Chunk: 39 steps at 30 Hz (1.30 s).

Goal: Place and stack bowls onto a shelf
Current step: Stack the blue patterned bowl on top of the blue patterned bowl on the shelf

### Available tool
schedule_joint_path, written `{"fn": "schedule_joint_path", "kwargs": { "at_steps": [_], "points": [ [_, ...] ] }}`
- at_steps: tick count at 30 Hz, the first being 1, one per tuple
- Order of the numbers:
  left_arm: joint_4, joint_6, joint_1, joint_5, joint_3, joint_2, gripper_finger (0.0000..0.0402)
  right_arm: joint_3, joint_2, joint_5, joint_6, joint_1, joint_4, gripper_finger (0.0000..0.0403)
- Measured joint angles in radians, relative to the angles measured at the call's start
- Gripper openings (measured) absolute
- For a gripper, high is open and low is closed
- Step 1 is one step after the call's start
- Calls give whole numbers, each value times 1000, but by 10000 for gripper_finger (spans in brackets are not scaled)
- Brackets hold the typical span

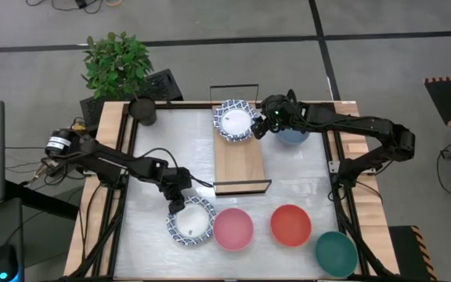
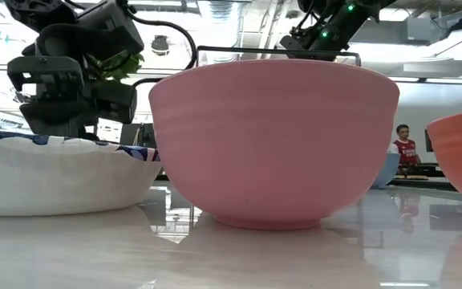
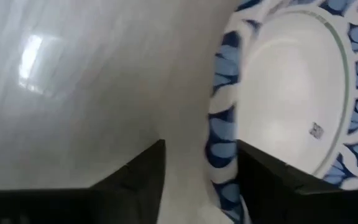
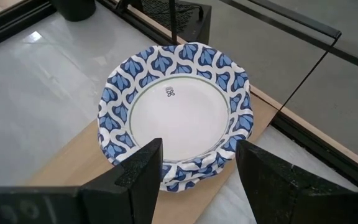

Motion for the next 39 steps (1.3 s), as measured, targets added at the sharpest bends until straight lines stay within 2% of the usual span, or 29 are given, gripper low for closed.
{"fn": "schedule_joint_path", "kwargs": {
  "at_steps": [8,10,14,20,29,34,39],
  "points": [
    [-94,-20,0,-82,0,-102,27,0,0,0,0,0,1,228],
    [-107,-26,0,-97,0,-123,10,0,0,0,0,0,0,228],
    [-147,-86,0,-98,0,-171,8,0,0,0,0,0,0,228],
    [-249,-266,0,-133,0,-290,2,0,0,0,-1,0,1,228],
    [-401,-522,38,-338,0,-541,0,0,0,0,-1,0,3,228],
    [-457,-568,76,-451,1,-687,0,0,1,1,-1,0,3,228],
    [-385,-561,128,-622,1,-801,0,1,48,0,-8,-10,11,228]
  ]
}}
